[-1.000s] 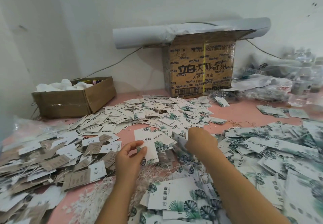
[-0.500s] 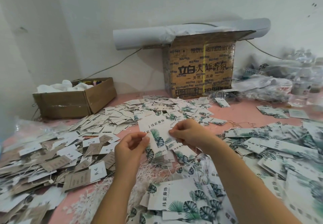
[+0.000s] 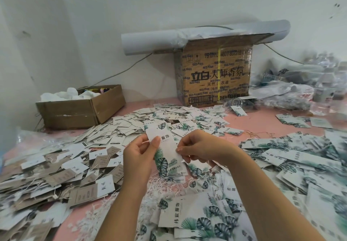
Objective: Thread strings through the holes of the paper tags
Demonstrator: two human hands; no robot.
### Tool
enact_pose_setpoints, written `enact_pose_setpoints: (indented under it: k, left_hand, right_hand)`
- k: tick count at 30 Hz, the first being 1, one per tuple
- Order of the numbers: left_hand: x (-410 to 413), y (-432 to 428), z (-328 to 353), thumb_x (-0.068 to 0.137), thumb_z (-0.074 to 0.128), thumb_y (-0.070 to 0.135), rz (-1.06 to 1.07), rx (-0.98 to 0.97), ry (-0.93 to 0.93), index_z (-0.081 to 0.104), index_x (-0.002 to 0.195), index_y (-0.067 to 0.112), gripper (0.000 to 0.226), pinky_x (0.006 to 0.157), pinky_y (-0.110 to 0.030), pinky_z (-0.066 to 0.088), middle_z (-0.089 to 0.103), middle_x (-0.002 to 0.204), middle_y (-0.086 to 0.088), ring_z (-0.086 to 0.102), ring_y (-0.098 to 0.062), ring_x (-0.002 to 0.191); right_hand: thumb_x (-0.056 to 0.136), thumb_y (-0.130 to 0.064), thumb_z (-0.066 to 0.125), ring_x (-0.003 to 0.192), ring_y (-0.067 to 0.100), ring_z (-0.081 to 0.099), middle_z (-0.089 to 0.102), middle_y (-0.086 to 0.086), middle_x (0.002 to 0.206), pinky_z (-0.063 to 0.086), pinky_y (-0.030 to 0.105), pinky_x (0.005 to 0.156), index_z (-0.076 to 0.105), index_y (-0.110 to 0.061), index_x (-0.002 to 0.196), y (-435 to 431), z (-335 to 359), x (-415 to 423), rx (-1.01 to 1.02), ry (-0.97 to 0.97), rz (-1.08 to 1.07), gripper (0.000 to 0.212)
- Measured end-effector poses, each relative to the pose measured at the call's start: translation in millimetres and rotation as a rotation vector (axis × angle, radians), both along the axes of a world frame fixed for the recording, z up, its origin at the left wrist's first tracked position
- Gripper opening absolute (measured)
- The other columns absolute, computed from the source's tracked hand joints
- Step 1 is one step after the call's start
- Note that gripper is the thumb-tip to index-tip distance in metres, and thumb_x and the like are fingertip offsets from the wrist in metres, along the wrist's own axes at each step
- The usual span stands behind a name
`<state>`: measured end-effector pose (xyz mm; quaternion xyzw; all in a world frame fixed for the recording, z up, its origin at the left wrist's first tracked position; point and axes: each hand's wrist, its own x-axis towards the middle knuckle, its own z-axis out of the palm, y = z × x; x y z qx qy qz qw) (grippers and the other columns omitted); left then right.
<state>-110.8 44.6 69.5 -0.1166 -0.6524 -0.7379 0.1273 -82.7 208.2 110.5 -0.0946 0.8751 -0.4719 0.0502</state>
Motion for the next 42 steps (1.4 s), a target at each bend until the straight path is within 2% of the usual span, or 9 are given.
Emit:
enact_pose_setpoints:
  k: [7, 13, 18, 24, 28, 30, 33, 38, 42]
  left_hand:
    - [5, 0, 10, 0.083, 0.069, 0.017, 0.009, -0.043, 0.081, 0.067, 0.091, 0.022, 0.01, 0.061, -0.02, 0.054, 0.07, 0.07, 0.01, 0.064, -0.005, 0.066]
    - [11, 1, 19, 0.084, 0.069, 0.018, 0.051, -0.087, 0.11, 0.065, 0.081, 0.037, 0.019, 0.071, -0.044, 0.056, 0.067, 0.071, 0.005, 0.062, -0.018, 0.071]
    - [15, 1, 27, 0.084, 0.068, 0.019, 0.083, -0.074, 0.128, 0.065, 0.075, 0.039, 0.023, 0.072, -0.045, 0.056, 0.068, 0.072, 0.007, 0.061, -0.015, 0.072]
    - [23, 2, 34, 0.087, 0.064, 0.02, 0.041, -0.079, 0.136, 0.067, 0.071, 0.056, 0.039, 0.068, -0.042, 0.054, 0.068, 0.067, 0.013, 0.06, -0.009, 0.066]
    - [28, 3, 37, 0.087, 0.064, 0.02, 0.016, -0.082, 0.163, 0.069, 0.074, 0.053, 0.036, 0.067, -0.049, 0.054, 0.069, 0.074, 0.0, 0.06, -0.017, 0.07]
    - [29, 3, 38, 0.087, 0.063, 0.021, 0.003, -0.089, 0.176, 0.068, 0.074, 0.055, 0.037, 0.064, -0.046, 0.055, 0.069, 0.072, 0.003, 0.061, -0.015, 0.068]
    - [29, 3, 38, 0.088, 0.062, 0.019, -0.031, -0.092, 0.189, 0.067, 0.072, 0.058, 0.043, 0.056, -0.028, 0.054, 0.069, 0.07, 0.014, 0.061, -0.004, 0.062]
    - [29, 4, 38, 0.088, 0.062, 0.018, -0.064, -0.079, 0.202, 0.067, 0.073, 0.058, 0.042, 0.054, -0.02, 0.054, 0.071, 0.074, 0.014, 0.064, -0.002, 0.064]
    - [28, 5, 36, 0.088, 0.063, 0.018, -0.079, -0.08, 0.212, 0.068, 0.077, 0.055, 0.039, 0.059, -0.026, 0.056, 0.071, 0.077, 0.01, 0.065, -0.006, 0.067]
  right_hand:
    - [0.094, -0.006, 0.048, 0.046, 0.008, 0.049, 0.069, -0.002, 0.069, 0.037, 0.019, 0.043, 0.046, -0.022, 0.116, -3, 5, -3, -0.12, 0.258, -0.139, 0.027]
    - [0.089, -0.01, 0.059, 0.038, 0.004, 0.048, 0.07, -0.008, 0.07, 0.041, 0.02, 0.04, 0.056, -0.017, 0.079, -3, 11, -2, -0.087, 0.39, -0.27, 0.013]
    - [0.087, -0.014, 0.062, 0.032, -0.002, 0.04, 0.063, -0.006, 0.059, 0.027, 0.007, 0.035, 0.062, -0.017, 0.071, -4, 15, 1, -0.172, 0.475, -0.325, 0.017]
    - [0.084, -0.013, 0.067, 0.041, -0.003, 0.043, 0.053, -0.018, 0.043, 0.035, 0.008, 0.045, 0.062, -0.017, 0.071, -18, 17, 3, -0.223, 0.612, -0.238, 0.014]
    - [0.086, -0.011, 0.064, 0.055, 0.017, 0.055, 0.065, 0.001, 0.065, 0.052, 0.035, 0.058, 0.066, -0.011, 0.082, -29, 13, 3, -0.133, 0.638, -0.201, 0.004]
    - [0.087, -0.011, 0.063, 0.058, 0.015, 0.058, 0.065, 0.001, 0.066, 0.051, 0.036, 0.059, 0.066, -0.011, 0.085, -32, 10, 2, -0.089, 0.683, -0.217, 0.003]
    - [0.087, -0.011, 0.062, 0.048, -0.002, 0.049, 0.051, -0.019, 0.055, 0.039, 0.014, 0.051, 0.065, -0.013, 0.084, -32, 8, 0, -0.077, 0.775, -0.286, 0.004]
    - [0.086, -0.013, 0.063, 0.058, 0.012, 0.059, 0.064, -0.004, 0.065, 0.053, 0.038, 0.061, 0.066, -0.014, 0.084, -32, 7, -1, -0.09, 0.785, -0.34, 0.004]
    - [0.085, -0.014, 0.064, 0.055, 0.003, 0.056, 0.061, -0.01, 0.061, 0.05, 0.03, 0.055, 0.066, -0.015, 0.084, -32, 7, 0, -0.085, 0.798, -0.333, 0.002]
